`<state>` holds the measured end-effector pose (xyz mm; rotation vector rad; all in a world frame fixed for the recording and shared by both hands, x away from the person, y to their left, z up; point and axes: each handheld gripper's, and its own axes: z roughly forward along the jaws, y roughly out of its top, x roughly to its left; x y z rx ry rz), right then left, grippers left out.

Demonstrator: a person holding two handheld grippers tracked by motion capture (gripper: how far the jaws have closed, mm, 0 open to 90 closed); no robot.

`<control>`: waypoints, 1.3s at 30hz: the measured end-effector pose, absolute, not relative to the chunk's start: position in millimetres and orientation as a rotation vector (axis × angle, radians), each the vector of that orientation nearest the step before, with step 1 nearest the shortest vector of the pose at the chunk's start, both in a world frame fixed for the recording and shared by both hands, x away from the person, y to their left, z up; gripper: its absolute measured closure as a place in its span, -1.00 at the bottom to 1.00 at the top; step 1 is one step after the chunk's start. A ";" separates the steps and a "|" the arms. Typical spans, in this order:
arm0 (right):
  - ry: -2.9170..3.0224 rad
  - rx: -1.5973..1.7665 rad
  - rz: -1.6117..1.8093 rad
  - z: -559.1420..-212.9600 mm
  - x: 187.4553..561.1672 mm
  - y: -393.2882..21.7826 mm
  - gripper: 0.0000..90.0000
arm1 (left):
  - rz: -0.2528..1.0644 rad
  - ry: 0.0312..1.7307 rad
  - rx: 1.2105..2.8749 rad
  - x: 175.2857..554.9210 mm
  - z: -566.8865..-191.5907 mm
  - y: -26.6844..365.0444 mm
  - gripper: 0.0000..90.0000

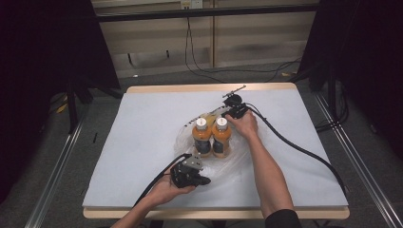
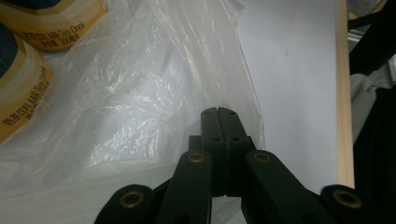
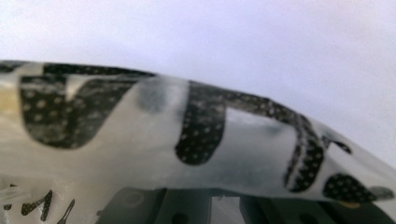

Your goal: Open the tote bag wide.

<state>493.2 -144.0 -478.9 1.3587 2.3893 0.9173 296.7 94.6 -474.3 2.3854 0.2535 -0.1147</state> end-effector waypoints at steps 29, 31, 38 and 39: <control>2.434 1.017 1.223 -433.6 406.9 -182.0 1.00 | 0.071 0.598 2.128 365.3 -450.7 143.1 1.00; 2.451 1.001 1.228 -436.9 398.2 -185.8 1.00 | 0.078 0.614 2.115 371.5 -451.3 145.3 1.00; 2.495 0.993 1.174 -449.8 372.1 -196.1 1.00 | 0.103 0.705 2.126 386.9 -463.0 151.9 1.00; 2.498 0.995 1.171 -452.2 369.1 -197.3 1.00 | 0.105 0.726 2.126 390.1 -465.5 151.8 1.00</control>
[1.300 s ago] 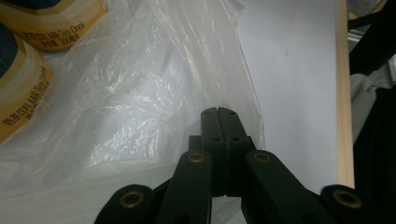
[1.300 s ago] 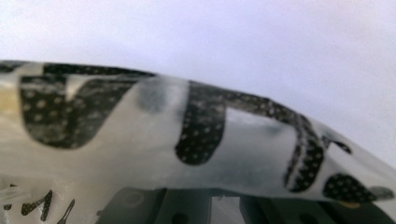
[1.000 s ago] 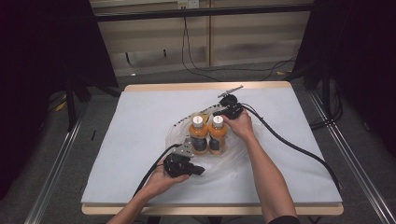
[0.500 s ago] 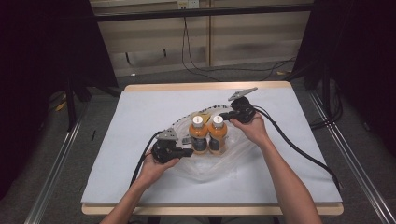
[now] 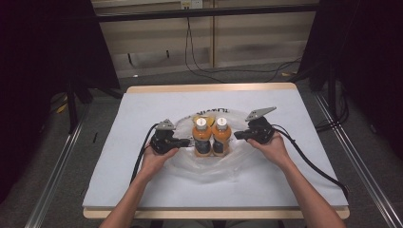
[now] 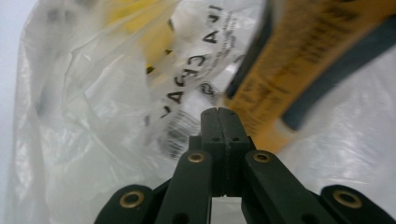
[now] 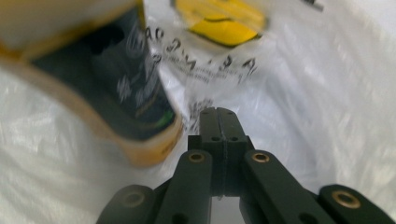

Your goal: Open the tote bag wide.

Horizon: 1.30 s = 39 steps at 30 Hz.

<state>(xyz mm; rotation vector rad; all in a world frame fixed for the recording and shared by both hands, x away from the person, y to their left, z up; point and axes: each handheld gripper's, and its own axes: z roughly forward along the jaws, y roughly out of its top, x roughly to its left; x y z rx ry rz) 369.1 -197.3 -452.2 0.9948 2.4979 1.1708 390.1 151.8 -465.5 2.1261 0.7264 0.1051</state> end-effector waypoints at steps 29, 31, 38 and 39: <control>2.375 0.987 1.331 -447.4 327.4 -217.2 1.00 | 0.089 0.624 1.999 380.0 -441.1 165.2 1.00; 2.350 0.982 1.356 -440.3 322.3 -220.1 1.00 | 0.109 0.603 1.985 371.8 -432.9 166.9 1.00; 2.283 0.981 1.359 -424.1 303.9 -236.9 1.00 | 0.123 0.574 1.968 354.0 -422.3 176.4 1.00; 2.269 0.989 1.358 -423.0 300.6 -239.7 0.83 | 0.134 0.576 1.970 351.7 -422.2 179.0 1.00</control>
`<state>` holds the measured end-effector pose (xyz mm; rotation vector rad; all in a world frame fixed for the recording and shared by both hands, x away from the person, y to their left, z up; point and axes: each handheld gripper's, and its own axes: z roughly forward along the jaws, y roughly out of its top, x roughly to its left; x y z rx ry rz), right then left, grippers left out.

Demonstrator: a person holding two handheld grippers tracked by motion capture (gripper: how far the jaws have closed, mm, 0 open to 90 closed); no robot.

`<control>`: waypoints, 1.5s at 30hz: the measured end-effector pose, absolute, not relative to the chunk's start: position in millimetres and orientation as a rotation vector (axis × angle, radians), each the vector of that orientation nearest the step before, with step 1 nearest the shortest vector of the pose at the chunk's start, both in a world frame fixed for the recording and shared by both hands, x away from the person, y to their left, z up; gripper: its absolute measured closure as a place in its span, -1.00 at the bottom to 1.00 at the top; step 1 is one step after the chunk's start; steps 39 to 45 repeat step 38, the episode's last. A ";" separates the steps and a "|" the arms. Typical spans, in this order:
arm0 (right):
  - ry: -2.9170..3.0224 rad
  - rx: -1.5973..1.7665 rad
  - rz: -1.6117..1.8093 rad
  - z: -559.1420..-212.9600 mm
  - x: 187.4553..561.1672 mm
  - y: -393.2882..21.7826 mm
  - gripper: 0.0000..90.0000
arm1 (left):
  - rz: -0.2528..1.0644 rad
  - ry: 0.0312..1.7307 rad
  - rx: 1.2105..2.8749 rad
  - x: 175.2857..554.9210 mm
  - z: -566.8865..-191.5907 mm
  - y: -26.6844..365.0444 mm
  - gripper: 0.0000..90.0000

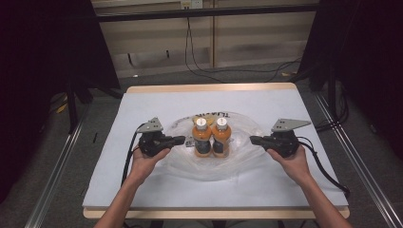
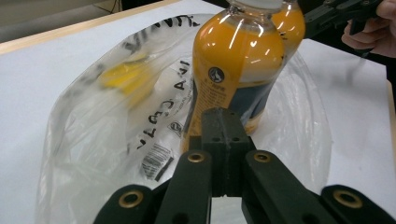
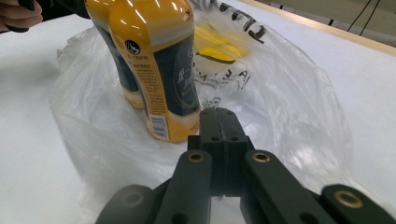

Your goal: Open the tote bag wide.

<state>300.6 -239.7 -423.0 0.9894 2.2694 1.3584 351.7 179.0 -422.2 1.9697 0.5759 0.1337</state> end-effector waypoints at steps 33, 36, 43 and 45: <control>1.911 1.282 1.347 -436.7 177.5 -300.9 -0.85 | 0.282 0.800 1.874 243.1 -441.4 264.9 -0.93; 1.895 1.296 1.338 -440.0 165.9 -302.6 -0.86 | 0.274 0.813 1.896 237.7 -448.5 270.4 -0.92; 1.894 1.292 1.330 -440.3 163.8 -302.7 -0.87 | 0.289 0.816 1.906 238.3 -449.1 272.4 -0.92; 1.894 1.292 1.330 -440.3 163.8 -302.7 -0.87 | 0.289 0.816 1.906 238.3 -449.1 272.4 -0.92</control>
